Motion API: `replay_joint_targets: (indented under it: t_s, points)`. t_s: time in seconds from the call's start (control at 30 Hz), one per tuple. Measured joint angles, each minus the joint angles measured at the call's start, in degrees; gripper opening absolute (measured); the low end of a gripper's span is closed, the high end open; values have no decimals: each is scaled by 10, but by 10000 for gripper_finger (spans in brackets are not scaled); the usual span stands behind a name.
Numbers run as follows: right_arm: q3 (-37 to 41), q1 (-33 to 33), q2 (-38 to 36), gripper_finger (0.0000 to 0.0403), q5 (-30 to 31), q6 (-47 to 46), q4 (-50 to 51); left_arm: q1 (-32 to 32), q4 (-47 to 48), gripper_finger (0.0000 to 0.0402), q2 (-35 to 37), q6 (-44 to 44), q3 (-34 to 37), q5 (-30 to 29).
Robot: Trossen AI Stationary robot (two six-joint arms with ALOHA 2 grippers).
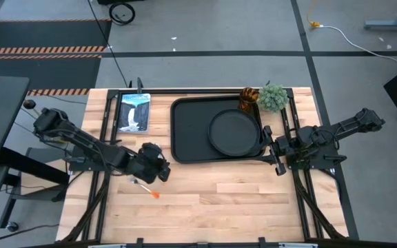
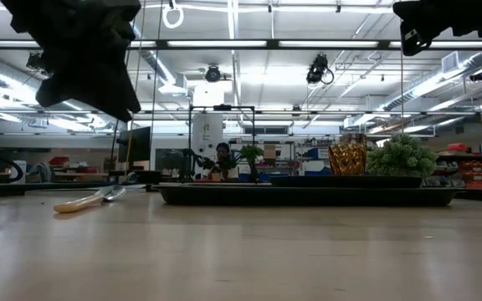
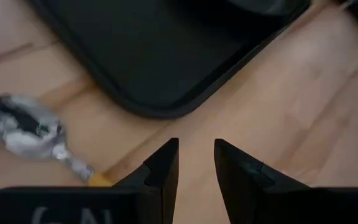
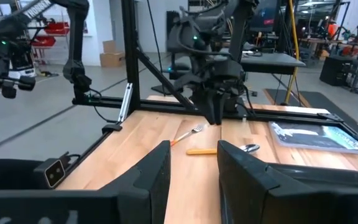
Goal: Pick and place plate/cup/fork/spoon on tray
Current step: Put the orange fork to the left of the black plate on the black tray
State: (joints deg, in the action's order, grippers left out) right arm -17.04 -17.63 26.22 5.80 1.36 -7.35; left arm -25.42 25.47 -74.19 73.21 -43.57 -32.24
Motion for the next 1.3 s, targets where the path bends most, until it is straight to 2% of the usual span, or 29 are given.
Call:
replay_joint_targets:
  t_s: [0.13, 0.27, 0.47, 0.57, 0.7, 0.9, 1.03, 1.3]
  points:
    - [0, 0, 0, 138, 0, 3, 1, -2, 134, 110, -59, 67, -75, 22]
    - [0, 0, 0, 138, 0, 1, 2, -5, 255, 110, -122, 137, -143, 92]
    - [0, 0, 1, 138, 0, -3, 6, -34, 314, 110, -189, 185, -191, 211]
    - [0, 0, 3, 138, 0, -3, 5, -52, 315, 110, -203, 168, -191, 253]
    - [0, 0, 7, 138, 0, -3, -6, -73, 326, 110, -215, 74, -186, 284]
    - [0, 0, 16, 138, 1, -3, -12, -94, 326, 110, -235, -171, -186, 270]
    - [0, 0, 21, 138, 1, -3, -17, -111, 326, 110, -269, -298, -186, 270]
    - [0, 0, 32, 138, 1, -12, -24, -142, 339, 110, -302, -424, -186, 262]
